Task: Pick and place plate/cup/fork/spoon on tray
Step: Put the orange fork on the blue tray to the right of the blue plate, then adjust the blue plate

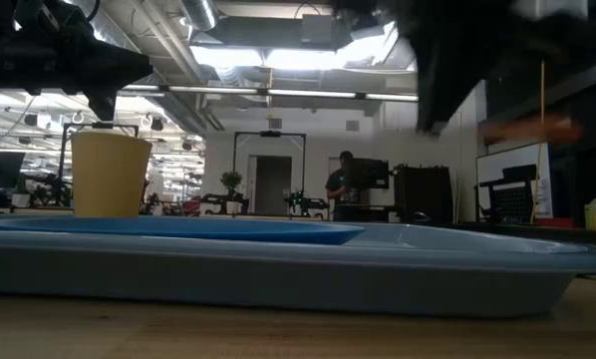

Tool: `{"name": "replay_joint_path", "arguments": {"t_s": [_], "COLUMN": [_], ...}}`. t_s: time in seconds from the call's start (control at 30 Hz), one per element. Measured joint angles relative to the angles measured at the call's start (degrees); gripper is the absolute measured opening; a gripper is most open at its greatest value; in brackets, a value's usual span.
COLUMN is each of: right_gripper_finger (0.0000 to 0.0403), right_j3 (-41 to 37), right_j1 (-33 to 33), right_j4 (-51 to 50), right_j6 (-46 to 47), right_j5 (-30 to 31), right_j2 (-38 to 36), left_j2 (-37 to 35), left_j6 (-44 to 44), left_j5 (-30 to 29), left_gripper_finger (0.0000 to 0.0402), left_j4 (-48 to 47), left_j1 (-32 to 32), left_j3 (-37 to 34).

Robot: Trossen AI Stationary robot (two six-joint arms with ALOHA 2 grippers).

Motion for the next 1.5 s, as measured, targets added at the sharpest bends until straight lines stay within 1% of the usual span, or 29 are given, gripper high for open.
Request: {"name": "replay_joint_path", "arguments": {"t_s": [0.1, 0.27, 0.37, 0.47, 0.63, 0.87, 1.13, 1.5], "right_gripper_finger": [0.0006, 0.0006, 0.0007, 0.0007, 0.0007, 0.0009, 0.0054, 0.0061], "right_j3": [-0.11, -0.09, -0.09, -0.09, -0.09, -0.09, -0.26, -0.26], "right_j1": [-2.47, -3.68, -4.35, -5.00, -5.48, -5.43, -5.43, -5.43], "right_j4": [0.95, 2.00, 2.91, 3.75, 3.39, 2.69, 2.58, 1.90], "right_j6": [-0.12, 3.98, 4.36, 4.29, 2.93, 4.21, 2.76, 2.77], "right_j5": [-2.37, -0.87, -3.37, -4.00, -4.04, -3.76, -4.03, -3.99], "right_j2": [2.22, 4.27, 6.52, 8.41, 9.19, 9.41, 11.29, 11.01], "left_j2": [0.00, 0.01, 0.02, 0.02, 0.00, 0.02, 0.00, 0.00], "left_j6": [0.01, 0.01, -0.01, 0.01, 0.01, -0.01, 0.00, 0.01], "left_j5": [0.00, 0.00, 0.00, 0.00, 0.00, 0.00, 0.00, 0.00], "left_gripper_finger": [0.0055, 0.0055, 0.0055, 0.0055, 0.0055, 0.0055, 0.0055, 0.0055], "left_j4": [0.00, -0.01, -0.02, -0.02, 0.00, -0.01, -0.02, -0.02], "left_j1": [0.01, 0.00, 0.02, 0.02, 0.02, 0.00, 0.02, 0.00], "left_j3": [0.00, 0.01, -0.01, 0.00, -0.01, 0.01, 0.01, 0.01]}}
